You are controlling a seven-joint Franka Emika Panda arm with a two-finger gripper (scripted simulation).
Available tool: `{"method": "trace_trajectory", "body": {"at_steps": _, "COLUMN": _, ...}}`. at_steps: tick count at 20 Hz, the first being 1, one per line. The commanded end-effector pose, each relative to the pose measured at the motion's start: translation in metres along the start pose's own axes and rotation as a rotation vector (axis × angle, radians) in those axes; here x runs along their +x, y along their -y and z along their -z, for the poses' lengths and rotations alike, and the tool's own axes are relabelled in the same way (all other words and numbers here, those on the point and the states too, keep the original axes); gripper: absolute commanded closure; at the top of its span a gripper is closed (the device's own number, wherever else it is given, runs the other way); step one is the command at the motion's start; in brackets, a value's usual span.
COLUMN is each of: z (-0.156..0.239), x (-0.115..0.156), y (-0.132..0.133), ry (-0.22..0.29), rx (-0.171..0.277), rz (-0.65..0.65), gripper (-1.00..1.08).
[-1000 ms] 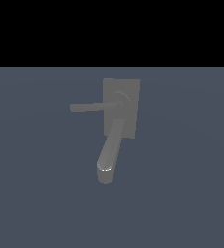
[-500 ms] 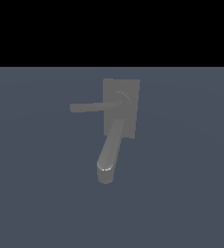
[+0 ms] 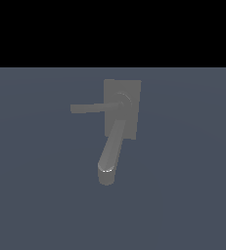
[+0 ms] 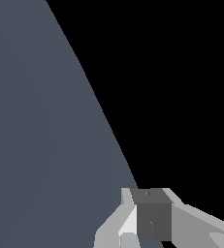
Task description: Turn on the faucet by rotating a designated handle.
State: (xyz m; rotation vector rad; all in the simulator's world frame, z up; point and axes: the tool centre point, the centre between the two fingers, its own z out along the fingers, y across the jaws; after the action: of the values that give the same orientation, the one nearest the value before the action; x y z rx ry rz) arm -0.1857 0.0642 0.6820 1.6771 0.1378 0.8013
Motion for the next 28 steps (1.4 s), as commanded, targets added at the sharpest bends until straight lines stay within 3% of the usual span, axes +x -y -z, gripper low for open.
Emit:
{"method": "trace_trajectory", "body": {"at_steps": 1, "z": 0.021, "x": 0.016, "y": -0.005, "ry": -0.066, "rx": -0.094, "rz": 0.016, "gripper": 1.08}}
{"method": "trace_trajectory", "body": {"at_steps": 8, "z": 0.081, "x": 0.059, "y": 0.007, "ry": -0.243, "rx": -0.336, "rz": 0.106, "gripper": 1.08}}
{"method": "trace_trajectory", "body": {"at_steps": 14, "z": 0.125, "x": 0.093, "y": 0.047, "ry": -0.388, "rx": -0.514, "rz": 0.235, "gripper": 1.08}}
{"method": "trace_trajectory", "body": {"at_steps": 21, "z": 0.155, "x": 0.124, "y": 0.129, "ry": -0.54, "rx": -0.677, "rz": 0.446, "gripper": 1.08}}
{"method": "trace_trajectory", "body": {"at_steps": 28, "z": 0.151, "x": 0.137, "y": 0.237, "ry": -0.667, "rx": -0.777, "rz": 0.715, "gripper": 1.08}}
